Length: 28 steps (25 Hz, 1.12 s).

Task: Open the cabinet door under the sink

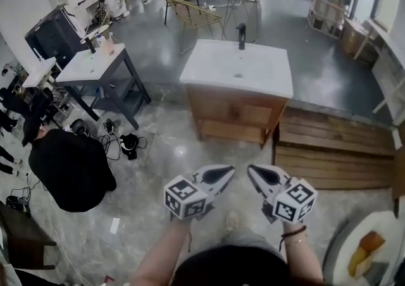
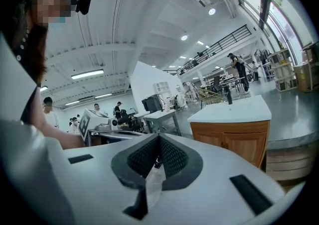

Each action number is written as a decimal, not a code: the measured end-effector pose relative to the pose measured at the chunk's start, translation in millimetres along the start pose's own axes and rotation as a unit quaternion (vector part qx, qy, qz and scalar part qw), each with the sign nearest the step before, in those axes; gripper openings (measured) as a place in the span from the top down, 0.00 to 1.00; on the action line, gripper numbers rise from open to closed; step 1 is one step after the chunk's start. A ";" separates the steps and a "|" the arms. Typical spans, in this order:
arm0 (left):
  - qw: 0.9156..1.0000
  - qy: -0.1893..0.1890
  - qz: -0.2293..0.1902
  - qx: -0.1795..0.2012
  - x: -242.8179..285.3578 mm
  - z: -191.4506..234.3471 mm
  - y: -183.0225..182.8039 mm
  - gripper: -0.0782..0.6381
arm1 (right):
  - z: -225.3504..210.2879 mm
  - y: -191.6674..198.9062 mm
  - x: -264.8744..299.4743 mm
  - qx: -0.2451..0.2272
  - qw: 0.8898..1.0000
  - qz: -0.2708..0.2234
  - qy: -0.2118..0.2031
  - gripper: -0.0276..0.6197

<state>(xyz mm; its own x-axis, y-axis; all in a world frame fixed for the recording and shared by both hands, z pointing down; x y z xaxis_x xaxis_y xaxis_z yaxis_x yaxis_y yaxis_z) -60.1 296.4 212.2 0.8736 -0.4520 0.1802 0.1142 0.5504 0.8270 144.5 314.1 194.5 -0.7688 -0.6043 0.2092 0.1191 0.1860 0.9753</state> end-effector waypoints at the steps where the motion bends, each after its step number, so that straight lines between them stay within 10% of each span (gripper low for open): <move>1: 1.000 -0.003 -0.002 -0.002 8.2 6.3 -6.4 0.88 | -11.9 -2.9 3.4 0.000 1.000 0.001 -0.002 0.95; 28: 0.999 -0.018 0.031 -0.007 126.9 139.3 -105.5 0.88 | -183.7 -23.1 114.6 0.022 1.000 0.014 -0.016 0.95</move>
<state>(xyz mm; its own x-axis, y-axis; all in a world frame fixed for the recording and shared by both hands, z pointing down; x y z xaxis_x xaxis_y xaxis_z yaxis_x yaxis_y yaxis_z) -27.1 83.2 222.0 0.8613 -0.4423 0.2499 0.0678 0.5876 0.8063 169.1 98.3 209.0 -0.7849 -0.5737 0.2340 0.1140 0.2375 0.9647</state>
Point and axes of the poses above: the fingertips, and each gripper's own axes: x forward along the fingers, z to its left, y out of its underside, the point moved 10 cm from there along -x, backward along the fingers, and after that the axes turned 13 degrees about -x, right-handed, at the moved point
